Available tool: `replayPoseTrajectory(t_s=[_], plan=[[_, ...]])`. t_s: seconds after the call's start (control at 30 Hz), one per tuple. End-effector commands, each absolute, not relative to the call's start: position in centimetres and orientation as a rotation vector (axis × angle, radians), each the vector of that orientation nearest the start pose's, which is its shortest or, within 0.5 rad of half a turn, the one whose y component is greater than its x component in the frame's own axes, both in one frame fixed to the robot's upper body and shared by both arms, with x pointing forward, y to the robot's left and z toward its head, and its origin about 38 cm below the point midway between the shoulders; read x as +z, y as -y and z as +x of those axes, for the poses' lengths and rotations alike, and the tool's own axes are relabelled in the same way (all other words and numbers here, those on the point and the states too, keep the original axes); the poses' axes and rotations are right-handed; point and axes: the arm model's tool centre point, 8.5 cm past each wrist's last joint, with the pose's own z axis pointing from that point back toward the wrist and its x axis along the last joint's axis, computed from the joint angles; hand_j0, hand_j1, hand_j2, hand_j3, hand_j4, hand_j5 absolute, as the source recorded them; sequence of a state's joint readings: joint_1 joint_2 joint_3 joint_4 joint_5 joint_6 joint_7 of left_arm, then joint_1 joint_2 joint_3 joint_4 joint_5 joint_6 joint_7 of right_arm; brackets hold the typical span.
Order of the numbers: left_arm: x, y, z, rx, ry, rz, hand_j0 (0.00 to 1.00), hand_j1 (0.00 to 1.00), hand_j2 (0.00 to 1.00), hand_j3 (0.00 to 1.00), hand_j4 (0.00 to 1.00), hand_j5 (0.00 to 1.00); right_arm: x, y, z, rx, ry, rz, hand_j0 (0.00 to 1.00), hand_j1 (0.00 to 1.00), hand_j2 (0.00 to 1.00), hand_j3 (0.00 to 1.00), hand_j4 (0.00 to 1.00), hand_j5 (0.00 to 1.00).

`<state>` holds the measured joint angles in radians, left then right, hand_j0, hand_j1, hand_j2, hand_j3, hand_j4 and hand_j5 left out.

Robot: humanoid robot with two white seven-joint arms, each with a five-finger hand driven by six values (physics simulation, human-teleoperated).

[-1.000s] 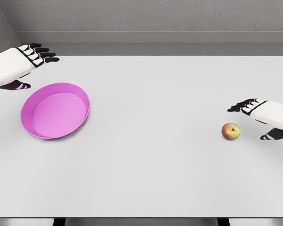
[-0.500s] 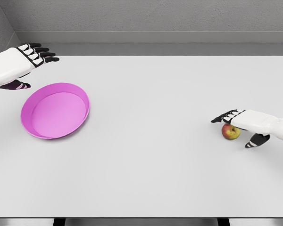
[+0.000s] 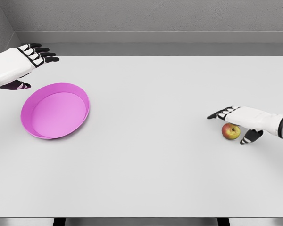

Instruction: Put the apple on the plate with both arms

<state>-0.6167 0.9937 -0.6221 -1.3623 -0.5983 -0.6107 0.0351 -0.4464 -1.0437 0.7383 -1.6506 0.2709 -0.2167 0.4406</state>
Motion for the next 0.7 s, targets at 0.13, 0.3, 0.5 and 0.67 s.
replayPoseTrajectory(t_s=[0.13,0.3,0.5,0.67], plan=[[24.75,-38.53,43.37,2.644,-2.206,-1.187,1.00,1.00,1.00,1.00,1.00,1.00,15.71,33.64,37.45,1.891,1.107,-0.337,1.00,1.00,1.00,1.00,1.00,1.00],[24.74,-38.53,43.37,2.645,-2.203,-1.187,1.00,1.00,1.00,1.00,1.00,1.00,15.37,33.82,37.42,1.886,1.091,-0.336,0.92,0.92,0.92,0.92,0.92,0.92],[24.72,-38.57,43.38,2.646,-2.203,-1.189,1.00,1.00,1.00,1.00,1.00,1.00,15.10,33.56,37.06,1.917,1.067,-0.303,0.51,0.51,0.51,0.51,0.51,0.51],[24.72,-38.57,43.38,2.646,-2.203,-1.189,1.00,1.00,1.00,1.00,1.00,1.00,15.24,33.45,36.99,1.929,1.067,-0.297,0.44,0.44,0.44,0.44,0.44,0.44]])
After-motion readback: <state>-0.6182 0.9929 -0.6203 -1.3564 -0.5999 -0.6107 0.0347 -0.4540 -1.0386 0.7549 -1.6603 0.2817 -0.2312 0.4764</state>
